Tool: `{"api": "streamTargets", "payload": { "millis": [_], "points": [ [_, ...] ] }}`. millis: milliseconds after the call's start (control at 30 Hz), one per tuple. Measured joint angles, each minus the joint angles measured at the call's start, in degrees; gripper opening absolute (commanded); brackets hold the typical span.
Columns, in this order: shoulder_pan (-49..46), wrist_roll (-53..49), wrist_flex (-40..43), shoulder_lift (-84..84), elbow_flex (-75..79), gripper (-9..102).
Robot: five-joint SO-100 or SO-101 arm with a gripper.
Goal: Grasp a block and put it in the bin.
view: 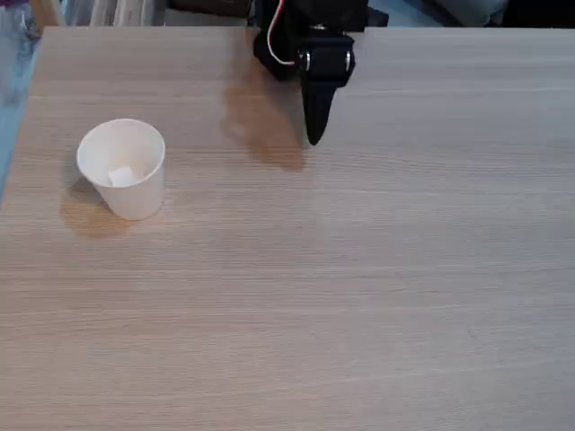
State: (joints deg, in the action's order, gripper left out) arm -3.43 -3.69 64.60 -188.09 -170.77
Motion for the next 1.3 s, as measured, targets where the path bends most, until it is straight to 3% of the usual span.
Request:
{"api": "streamTargets", "payload": {
  "millis": [1300],
  "points": [
    [-0.79,0.53,1.58,-2.64,-0.44,0]
  ]
}}
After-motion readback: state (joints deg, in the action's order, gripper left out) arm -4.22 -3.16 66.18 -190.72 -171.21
